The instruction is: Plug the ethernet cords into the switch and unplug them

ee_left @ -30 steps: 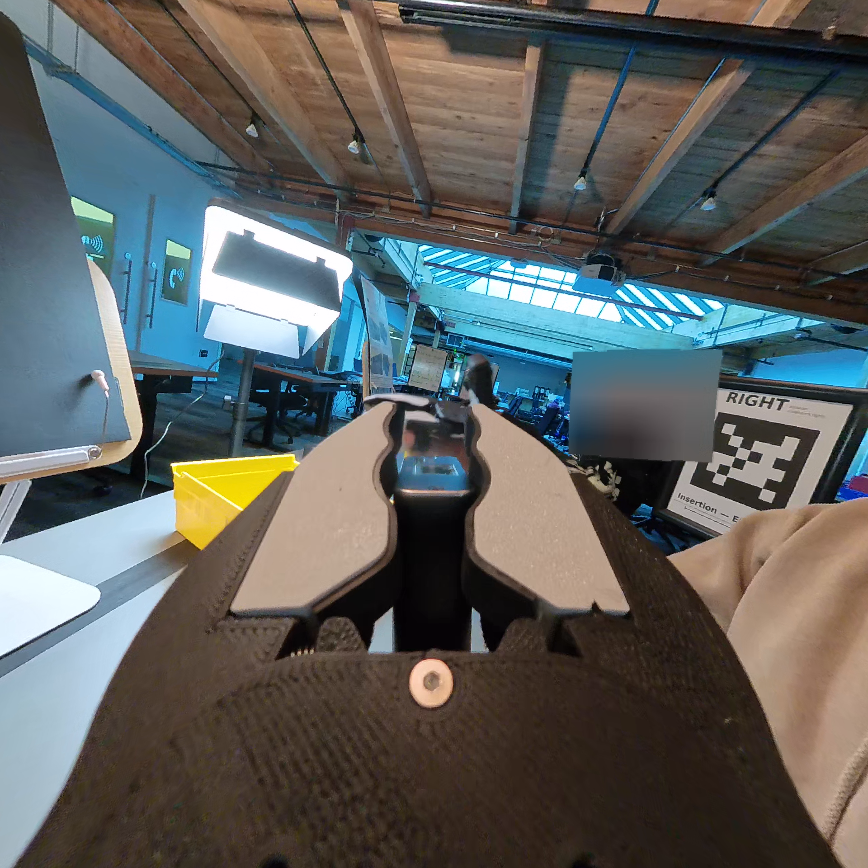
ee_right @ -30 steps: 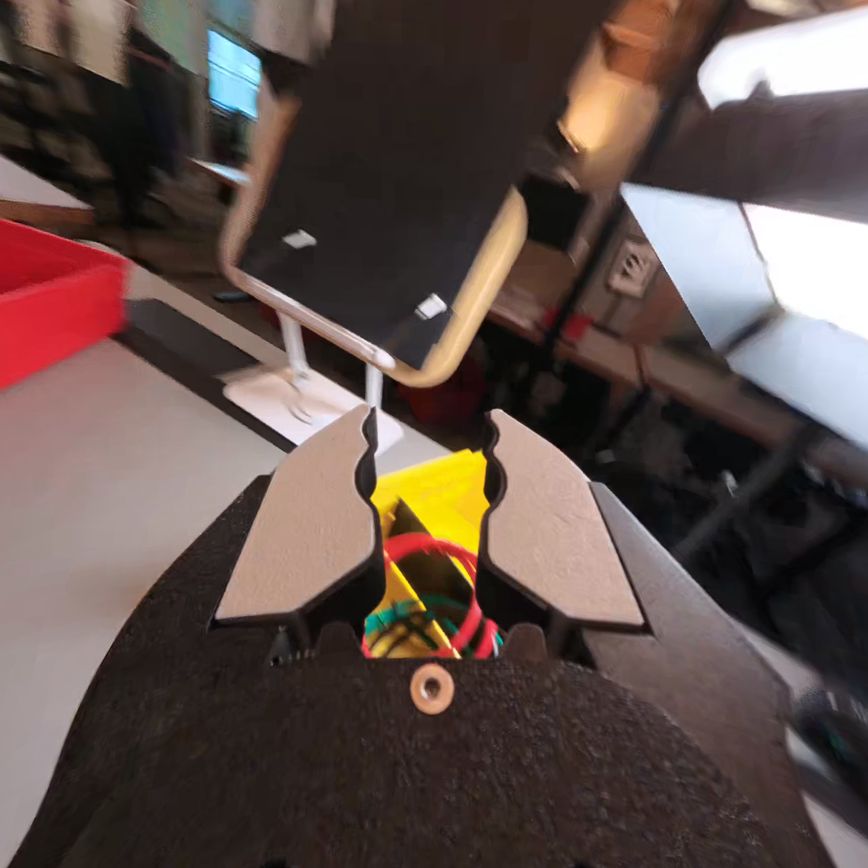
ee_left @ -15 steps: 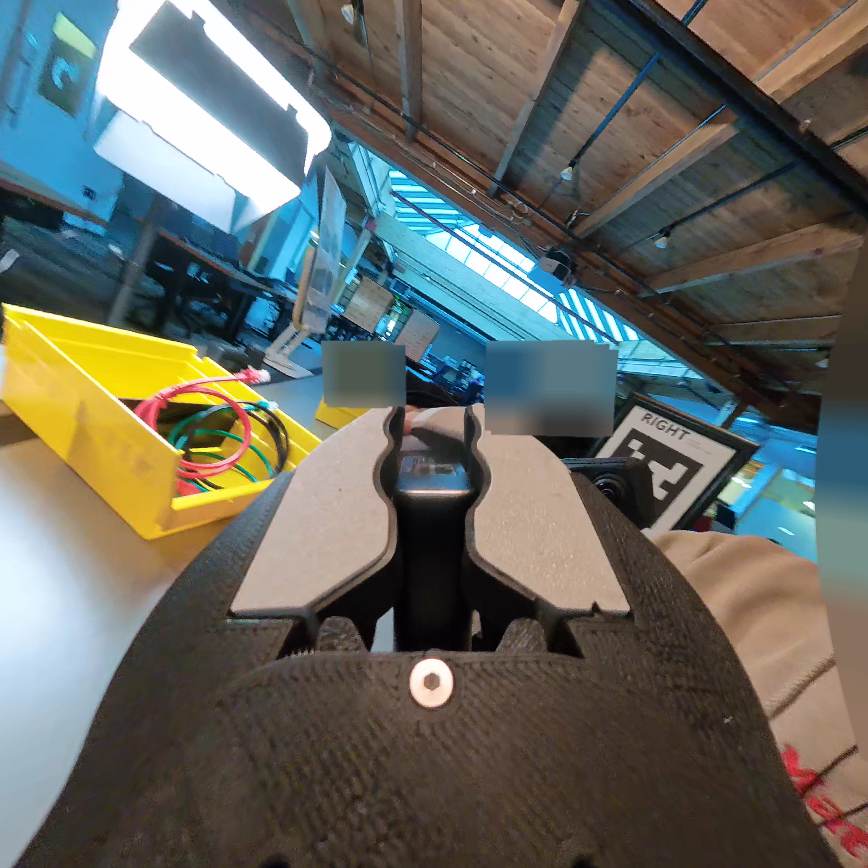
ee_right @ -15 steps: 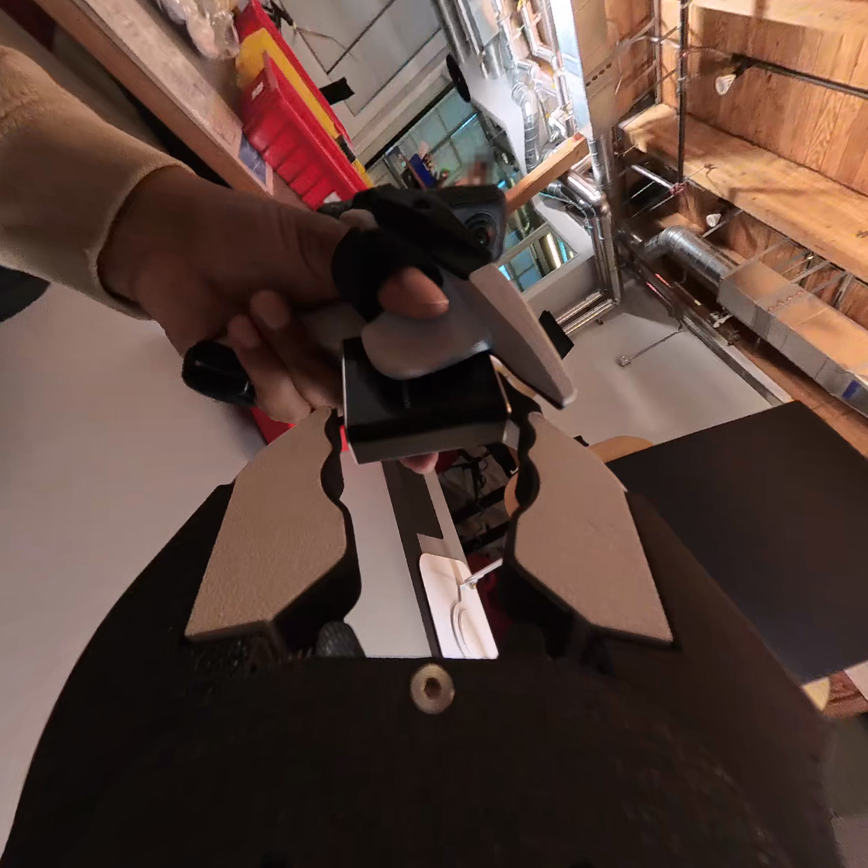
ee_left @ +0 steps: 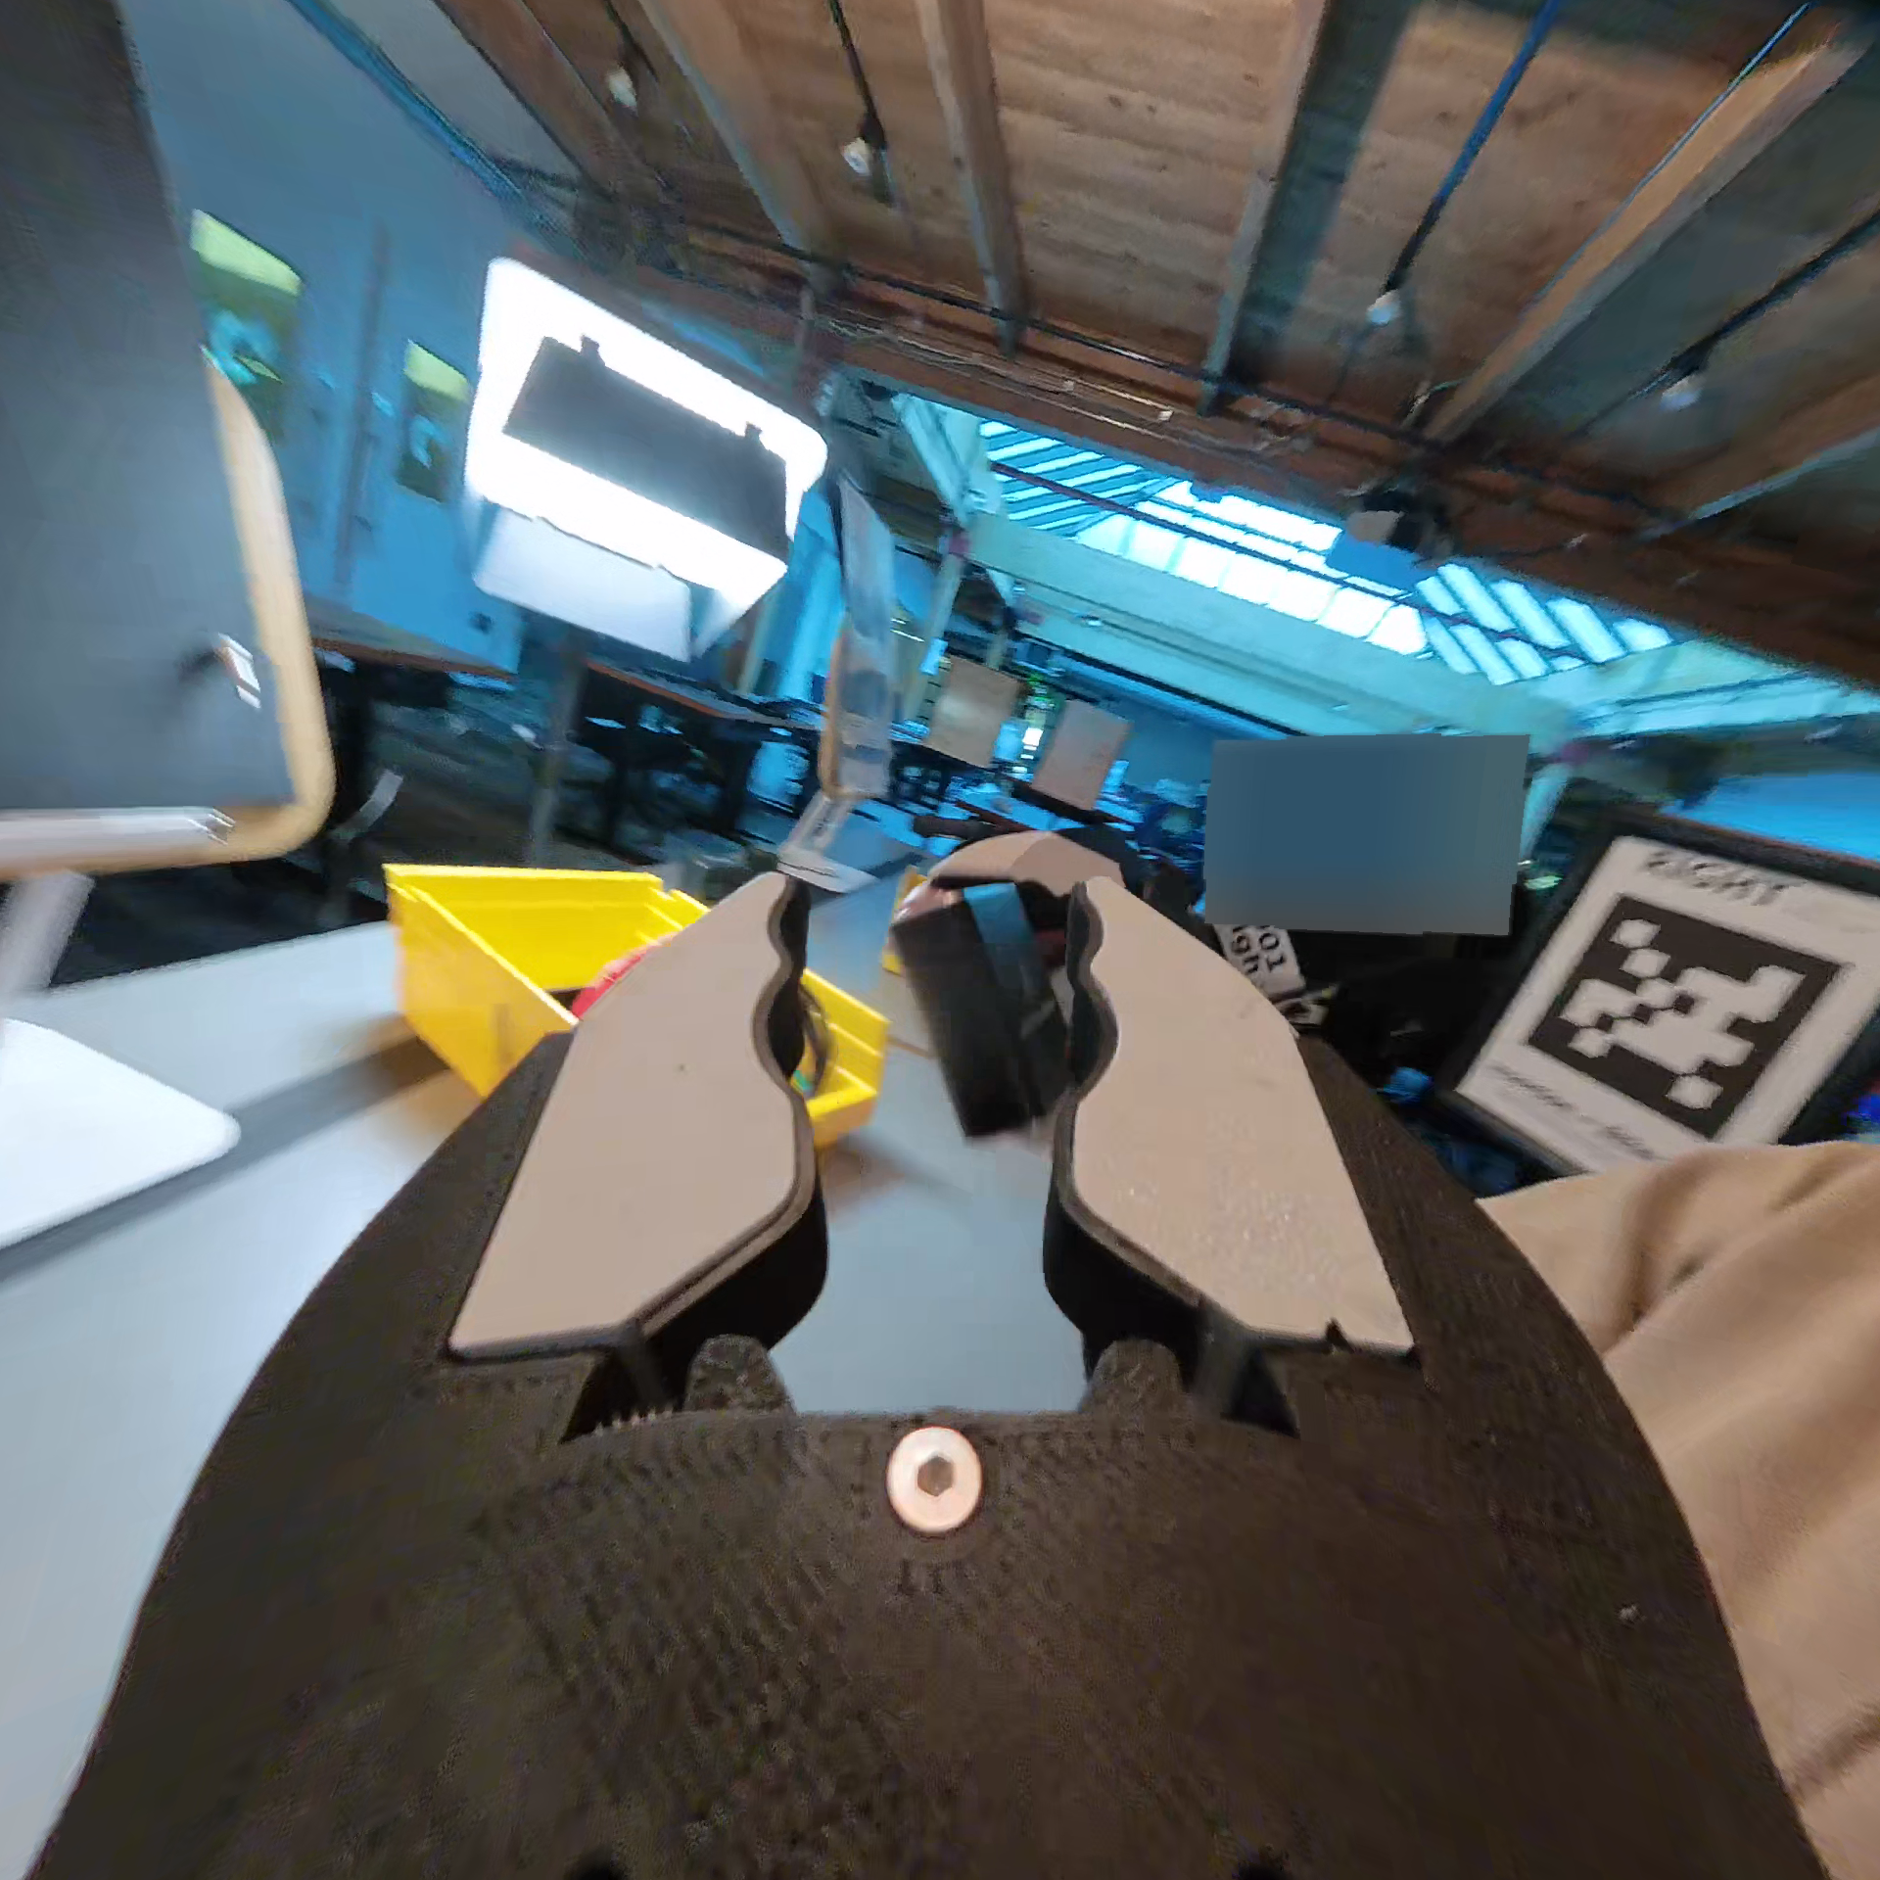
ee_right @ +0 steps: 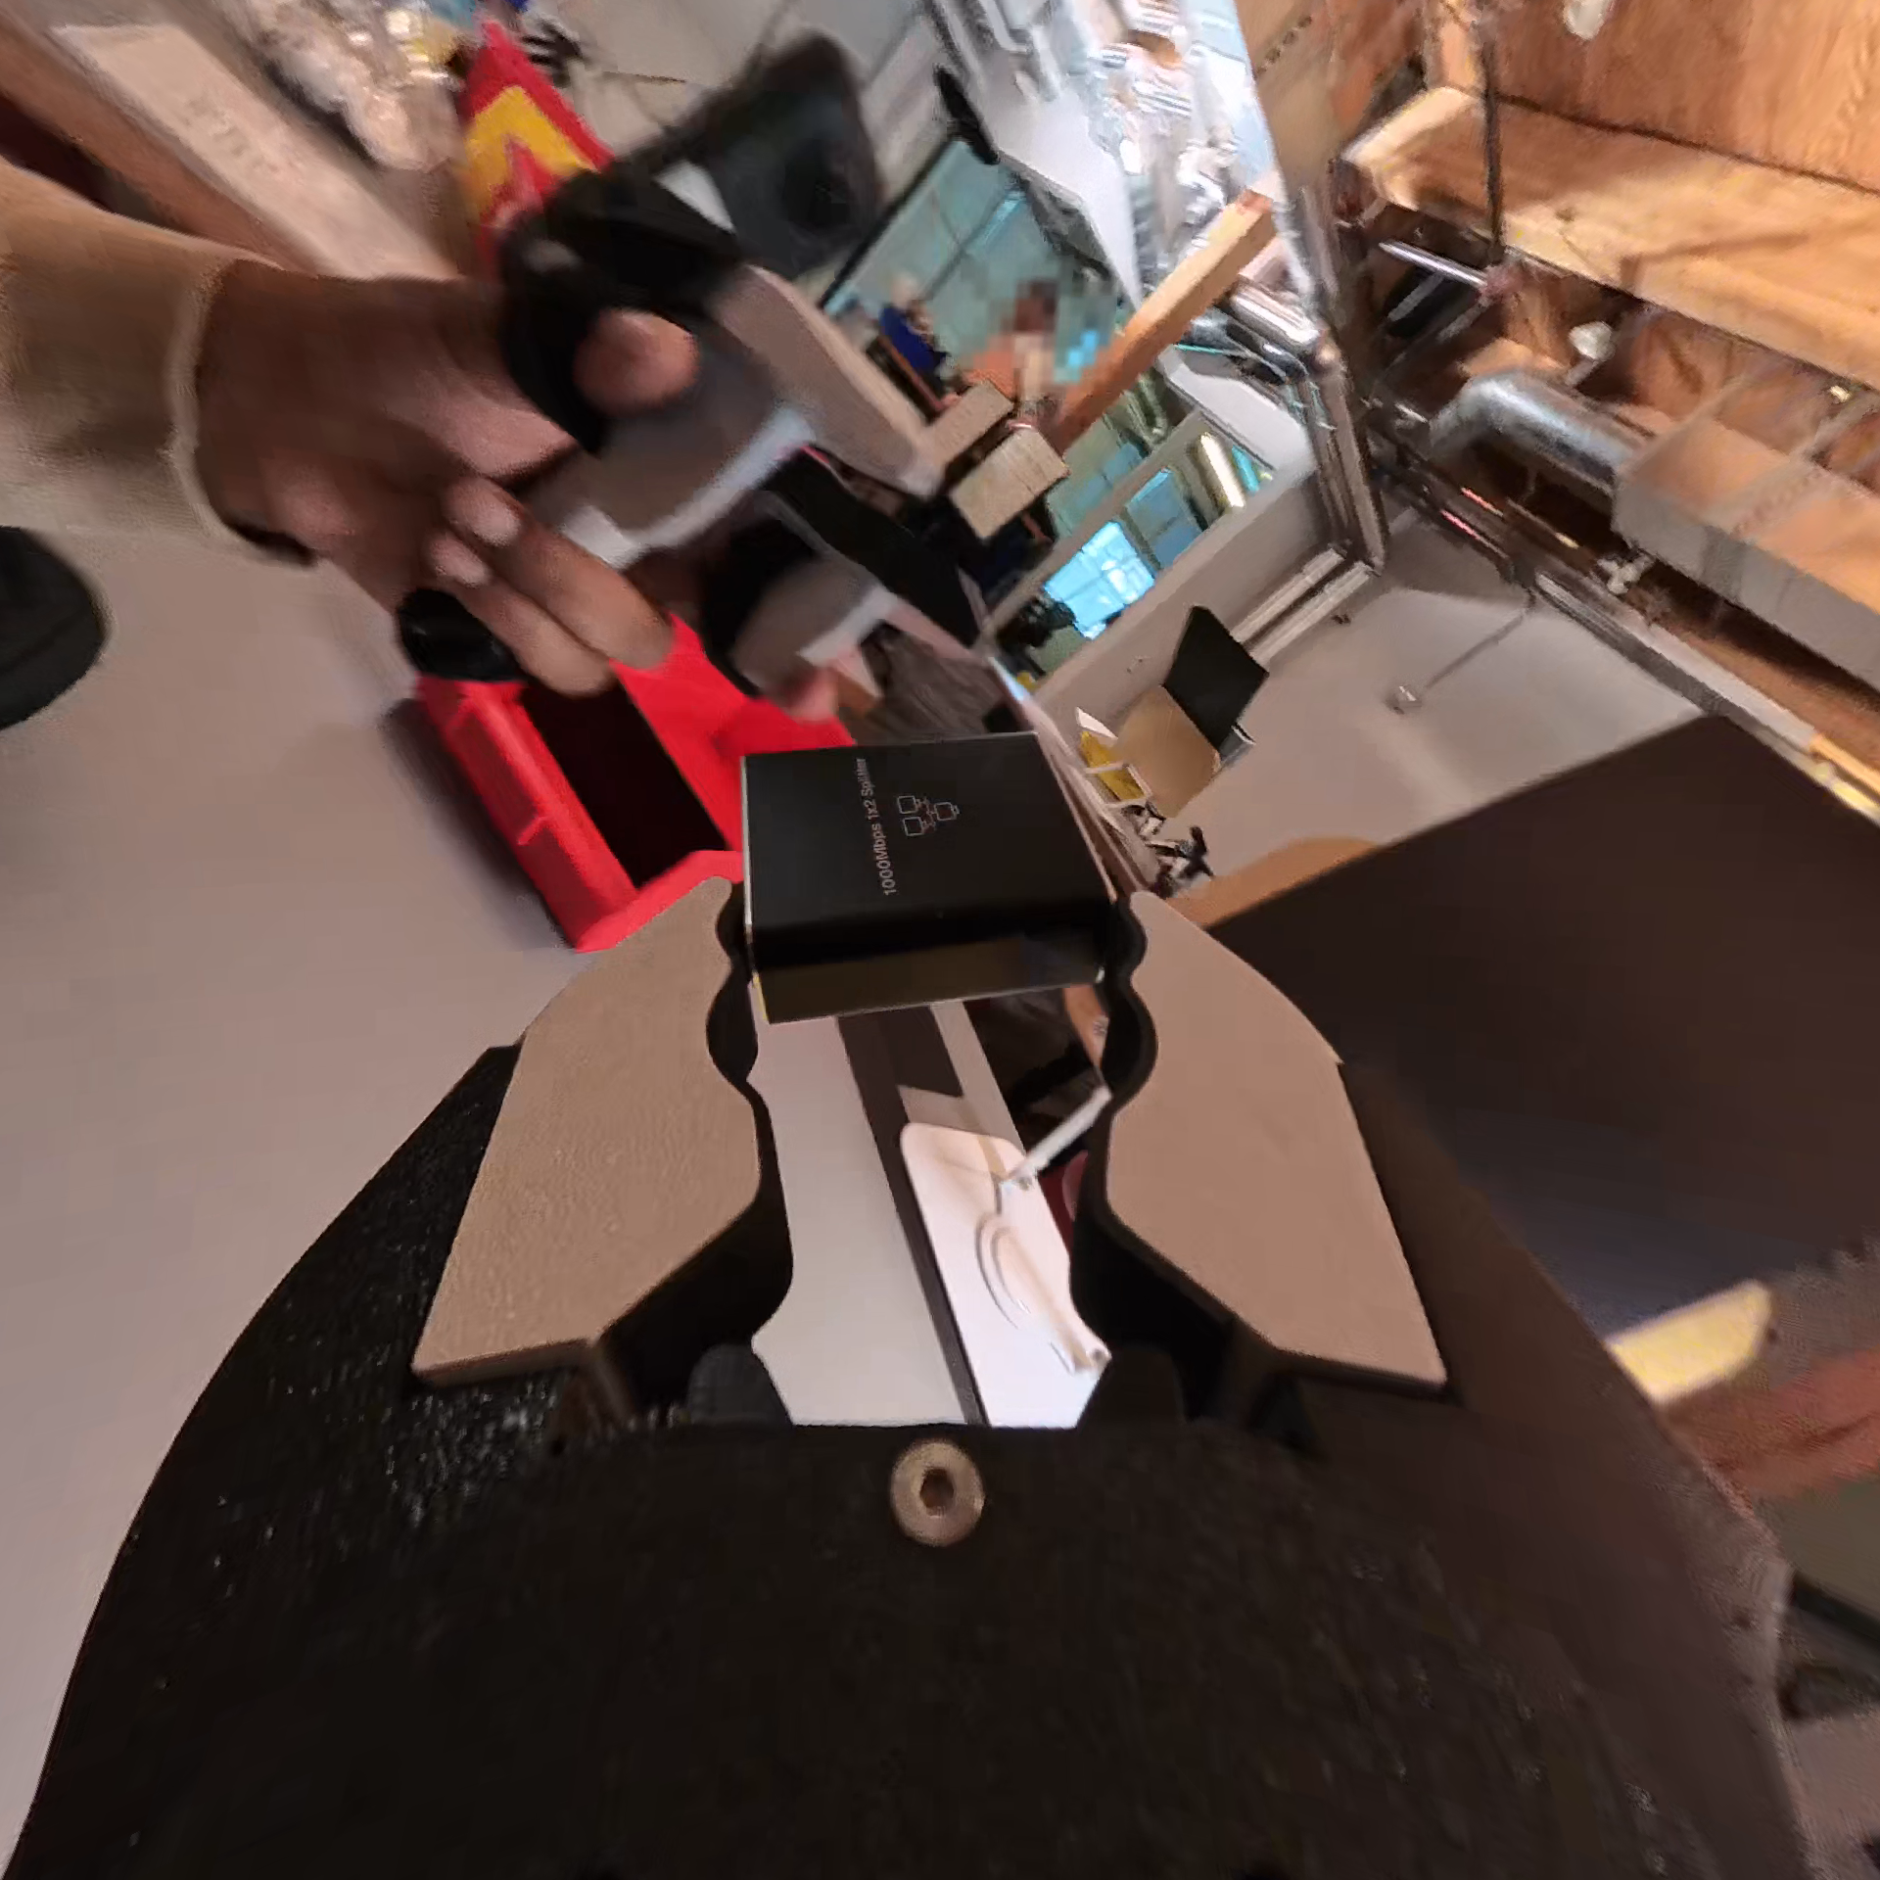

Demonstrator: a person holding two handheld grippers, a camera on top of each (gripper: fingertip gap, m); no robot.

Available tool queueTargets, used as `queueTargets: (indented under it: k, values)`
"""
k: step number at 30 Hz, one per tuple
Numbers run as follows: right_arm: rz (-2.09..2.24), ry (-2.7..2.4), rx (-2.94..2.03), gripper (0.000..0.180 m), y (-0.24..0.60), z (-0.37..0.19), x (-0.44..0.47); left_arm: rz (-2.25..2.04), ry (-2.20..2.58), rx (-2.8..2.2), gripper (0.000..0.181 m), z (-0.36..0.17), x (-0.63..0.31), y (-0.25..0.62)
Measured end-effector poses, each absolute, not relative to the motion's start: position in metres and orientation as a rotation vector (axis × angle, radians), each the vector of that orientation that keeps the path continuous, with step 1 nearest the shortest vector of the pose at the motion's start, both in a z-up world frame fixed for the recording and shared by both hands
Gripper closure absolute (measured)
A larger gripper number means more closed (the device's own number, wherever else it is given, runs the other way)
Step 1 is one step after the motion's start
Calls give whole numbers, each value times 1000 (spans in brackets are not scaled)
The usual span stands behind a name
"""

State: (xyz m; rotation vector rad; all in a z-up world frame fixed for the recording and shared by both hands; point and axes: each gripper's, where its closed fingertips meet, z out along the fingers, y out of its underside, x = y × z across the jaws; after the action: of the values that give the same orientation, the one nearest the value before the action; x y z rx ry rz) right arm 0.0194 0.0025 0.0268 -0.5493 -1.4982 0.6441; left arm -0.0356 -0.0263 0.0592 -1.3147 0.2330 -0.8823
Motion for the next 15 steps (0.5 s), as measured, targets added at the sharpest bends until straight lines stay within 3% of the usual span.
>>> queueTargets:
  k: [9,15]
  values:
    - [677,-1342,-1007,113,167,52,78,-682,216,-1369,134,56,-79,-38]
    - [576,-1394,-1545,113,300,-12,108,-582,180,-1465,138,5,-98,-52]
